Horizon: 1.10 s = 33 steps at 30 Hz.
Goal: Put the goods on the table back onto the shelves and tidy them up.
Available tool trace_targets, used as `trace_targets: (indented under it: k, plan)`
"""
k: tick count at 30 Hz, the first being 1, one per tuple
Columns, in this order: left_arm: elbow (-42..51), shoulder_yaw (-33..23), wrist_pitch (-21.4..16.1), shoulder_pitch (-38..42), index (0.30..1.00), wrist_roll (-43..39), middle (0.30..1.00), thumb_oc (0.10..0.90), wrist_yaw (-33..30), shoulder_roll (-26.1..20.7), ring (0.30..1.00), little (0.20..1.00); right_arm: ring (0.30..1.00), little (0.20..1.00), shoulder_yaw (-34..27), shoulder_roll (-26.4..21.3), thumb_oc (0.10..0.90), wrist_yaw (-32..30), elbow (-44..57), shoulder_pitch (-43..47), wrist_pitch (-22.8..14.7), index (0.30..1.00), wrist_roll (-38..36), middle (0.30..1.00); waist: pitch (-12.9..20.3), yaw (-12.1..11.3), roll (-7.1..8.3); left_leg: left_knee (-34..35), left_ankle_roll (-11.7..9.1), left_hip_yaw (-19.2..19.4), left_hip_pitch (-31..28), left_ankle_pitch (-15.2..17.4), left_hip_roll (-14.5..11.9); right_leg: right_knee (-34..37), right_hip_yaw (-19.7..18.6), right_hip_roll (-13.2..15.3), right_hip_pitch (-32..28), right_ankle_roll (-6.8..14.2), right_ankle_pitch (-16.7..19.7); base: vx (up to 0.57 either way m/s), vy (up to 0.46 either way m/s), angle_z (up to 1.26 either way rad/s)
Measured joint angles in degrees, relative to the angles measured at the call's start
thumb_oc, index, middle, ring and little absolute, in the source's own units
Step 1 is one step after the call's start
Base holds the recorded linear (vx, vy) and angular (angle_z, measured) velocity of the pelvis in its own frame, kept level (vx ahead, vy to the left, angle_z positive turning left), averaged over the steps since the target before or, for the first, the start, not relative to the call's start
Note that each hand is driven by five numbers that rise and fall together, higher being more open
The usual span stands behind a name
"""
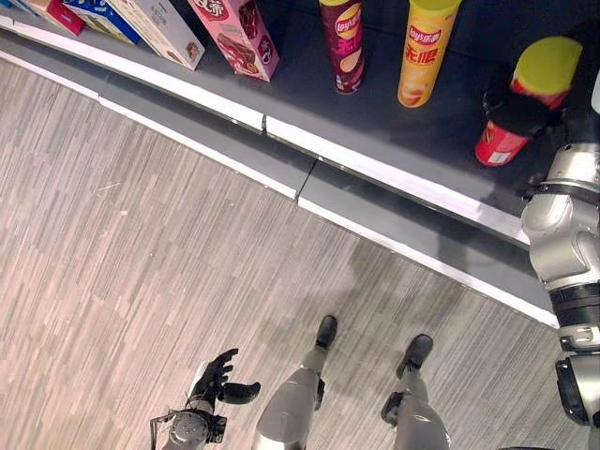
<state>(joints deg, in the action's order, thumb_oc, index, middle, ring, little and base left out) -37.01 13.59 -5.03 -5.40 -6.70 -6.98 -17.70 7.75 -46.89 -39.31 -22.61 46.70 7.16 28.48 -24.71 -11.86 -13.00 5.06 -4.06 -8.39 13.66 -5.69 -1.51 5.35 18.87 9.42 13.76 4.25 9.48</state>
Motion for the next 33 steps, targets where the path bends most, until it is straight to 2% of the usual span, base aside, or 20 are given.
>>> trace_targets:
  k: [2,16,17,29,32,33]
  plan:
    - [0.0,0.06,-0.36,0.94,0.9,0.0,0.9,0.8,-0.11,-0.01,0.9,0.9,0.3,0.3,-0.29,-0.06,0.4,-1.37,0.0,0.51,0.52,0.3,-0.27,0.3,-0.03,-0.04,-0.43,0.0,0.0,-0.02,0.35,0.0,0.49,0.0,0.05,0.5,0.28,0.32,-0.24,0.03,-0.006,0.04]
    - [0.99,1.14,-0.93,1.52,0.9,0.01,0.9,0.8,-0.92,0.0,0.9,0.9,0.314,0.314,-0.3,-0.05,0.409,-4.59,-1.35,0.89,1.51,0.314,-2.56,0.314,0.04,-0.13,-0.54,-0.01,0.18,-0.88,1.59,-0.14,1.07,-0.01,1.17,1.1,1.03,0.37,-0.24,0.01,-0.008,0.04]
    - [1.19,1.24,-0.93,1.52,0.9,0.01,0.9,0.8,-1.08,0.0,0.9,0.9,0.9,0.9,-0.3,-0.05,0.8,-4.59,-1.35,0.89,1.52,0.9,-2.56,0.9,0.05,-0.12,-0.54,-0.01,0.19,-0.89,1.59,-0.14,1.08,-0.01,1.17,1.1,1.03,0.37,-0.24,0.0,0.0,0.0]
    - [1.23,1.46,-0.89,2.07,0.9,0.01,0.9,0.8,-1.24,0.0,0.9,0.9,0.9,0.9,-0.5,-0.06,0.8,-4.91,-1.03,0.92,1.54,0.9,-4.09,0.9,0.06,0.37,-0.5,-0.71,0.19,-1.04,1.27,-0.14,1.12,-0.02,1.31,1.04,0.12,0.42,-0.17,0.0,0.0,0.0]
    - [1.1,1.45,-0.84,2.44,0.9,0.02,0.9,0.8,-1.23,0.02,0.9,0.9,0.9,0.9,-2.16,0.0,0.8,-4.91,5.69,-1.37,1.26,0.9,-4.79,0.9,0.07,0.96,-0.09,-0.7,0.19,-1.05,-0.05,-0.14,0.99,-0.02,1.27,0.89,-1.18,0.43,-0.15,0.01,-0.002,0.0]
    - [1.12,1.28,-0.54,2.74,0.9,0.03,0.9,0.8,-1.24,0.07,0.9,0.9,0.9,0.9,-3.69,0.57,0.8,-4.23,9.22,-3.15,1.26,0.9,-4.96,0.9,0.1,1.43,0.5,-0.7,0.19,-0.96,-0.44,-0.14,0.93,-0.03,1.29,0.52,-1.5,0.45,-0.14,0.04,0.01,-0.02]
